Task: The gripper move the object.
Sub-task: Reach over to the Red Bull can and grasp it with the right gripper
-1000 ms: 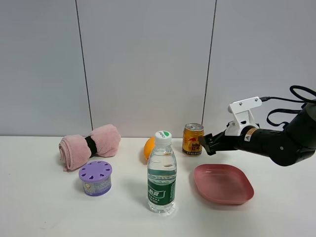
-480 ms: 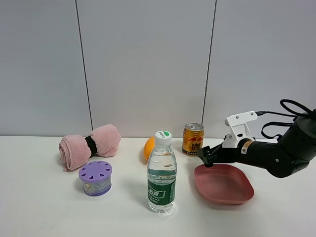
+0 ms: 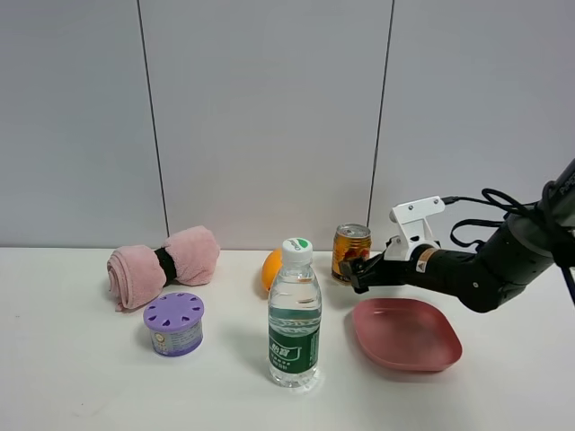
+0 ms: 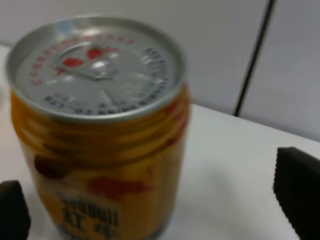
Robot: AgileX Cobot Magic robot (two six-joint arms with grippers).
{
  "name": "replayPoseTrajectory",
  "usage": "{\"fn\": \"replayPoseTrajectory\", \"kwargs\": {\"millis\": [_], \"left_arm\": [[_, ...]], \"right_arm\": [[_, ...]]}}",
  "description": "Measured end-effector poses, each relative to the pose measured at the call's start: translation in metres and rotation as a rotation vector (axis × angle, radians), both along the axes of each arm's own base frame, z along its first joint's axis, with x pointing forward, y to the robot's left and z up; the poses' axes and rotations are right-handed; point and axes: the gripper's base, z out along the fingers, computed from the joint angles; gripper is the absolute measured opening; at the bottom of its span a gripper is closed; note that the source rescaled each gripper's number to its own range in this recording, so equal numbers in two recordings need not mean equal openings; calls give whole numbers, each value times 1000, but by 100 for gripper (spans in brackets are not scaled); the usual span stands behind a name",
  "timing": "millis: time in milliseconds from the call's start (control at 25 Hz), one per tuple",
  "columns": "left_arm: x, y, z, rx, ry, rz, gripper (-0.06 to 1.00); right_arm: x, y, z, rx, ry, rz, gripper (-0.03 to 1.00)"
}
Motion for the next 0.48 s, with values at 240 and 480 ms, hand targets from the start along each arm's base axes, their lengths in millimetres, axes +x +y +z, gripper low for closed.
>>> {"fn": "replayPoseTrajectory", "kwargs": {"millis": [240, 480], "left_arm": [[0, 0, 0, 0, 0, 0, 100], [0, 0, 0, 0, 0, 0, 100]], "right_arm": [[7, 6, -1, 7, -12, 20, 100], [15, 12, -3, 13, -28, 32, 100]]}}
